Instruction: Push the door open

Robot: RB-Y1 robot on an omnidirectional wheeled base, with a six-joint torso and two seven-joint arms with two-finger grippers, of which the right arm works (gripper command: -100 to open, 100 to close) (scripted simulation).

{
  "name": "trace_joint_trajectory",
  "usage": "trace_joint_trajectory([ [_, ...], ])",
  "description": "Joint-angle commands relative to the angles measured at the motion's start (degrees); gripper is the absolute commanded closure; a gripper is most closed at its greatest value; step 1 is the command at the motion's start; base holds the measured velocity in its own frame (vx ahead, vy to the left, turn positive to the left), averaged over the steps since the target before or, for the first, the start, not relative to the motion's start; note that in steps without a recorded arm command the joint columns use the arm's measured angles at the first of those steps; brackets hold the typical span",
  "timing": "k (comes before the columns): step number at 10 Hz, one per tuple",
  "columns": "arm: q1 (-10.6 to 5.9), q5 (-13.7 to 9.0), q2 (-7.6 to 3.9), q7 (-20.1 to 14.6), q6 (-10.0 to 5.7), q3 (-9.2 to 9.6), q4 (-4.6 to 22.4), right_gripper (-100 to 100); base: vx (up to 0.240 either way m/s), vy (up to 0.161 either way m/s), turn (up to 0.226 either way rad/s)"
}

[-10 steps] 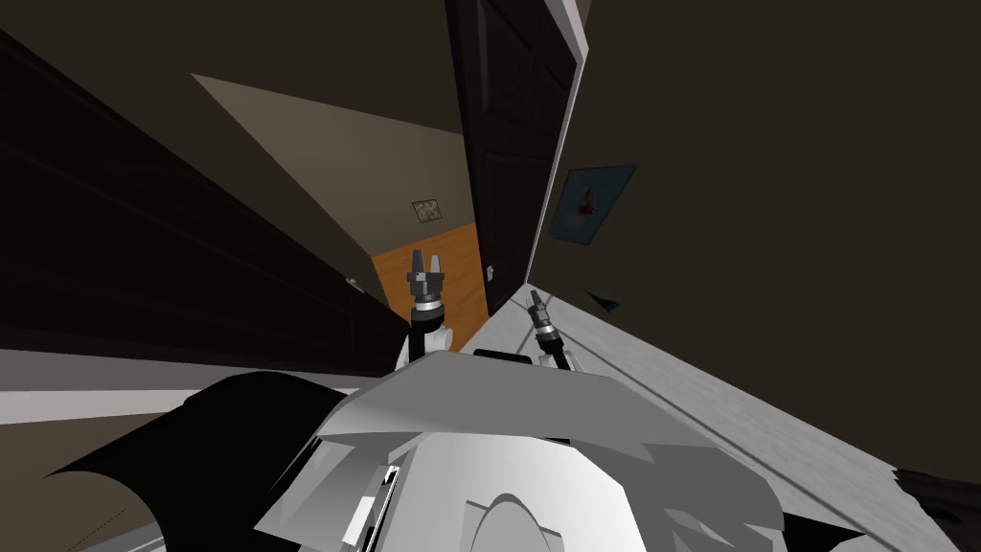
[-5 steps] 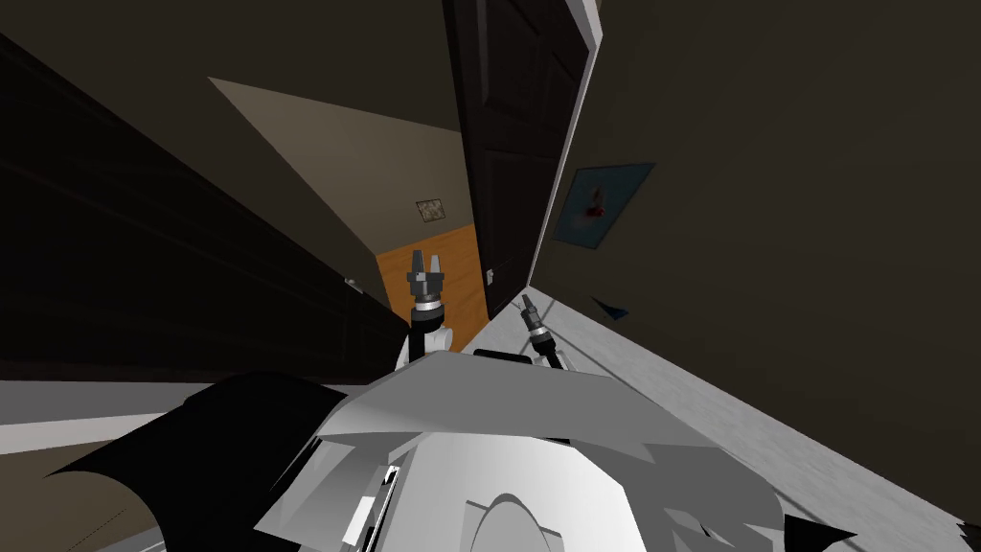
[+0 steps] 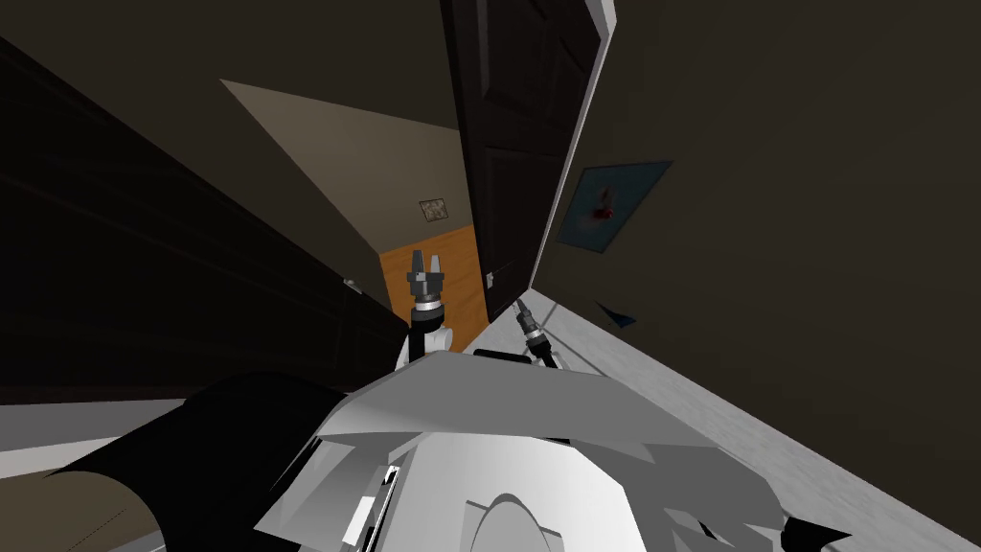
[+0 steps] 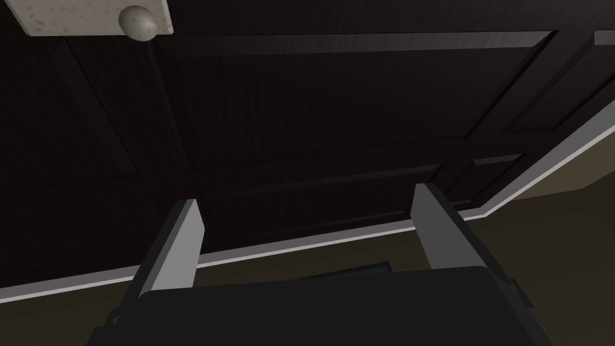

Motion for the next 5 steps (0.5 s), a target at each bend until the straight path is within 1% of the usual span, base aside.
trace_joint_trajectory([
  [1, -0.42, 0.4, -0.01, -0.4, -0.58, 0.8, 1.7, -100, 0.1, -0.045, 0.056],
  [2, -1.1, 0.9, 0.01, -0.8, -1.13, 1.69, 3.7, -100, 0.13, -0.055, 0.091],
  [4, -1.77, 1.4, 0.03, -1.3, -1.67, 2.57, 5.8, -100, 0.128, -0.037, 0.066],
  [5, -2.41, 1.8, 0.06, -1.7, -2.19, 3.42, 7.8, -100, 0.121, -0.042, 0.076],
])
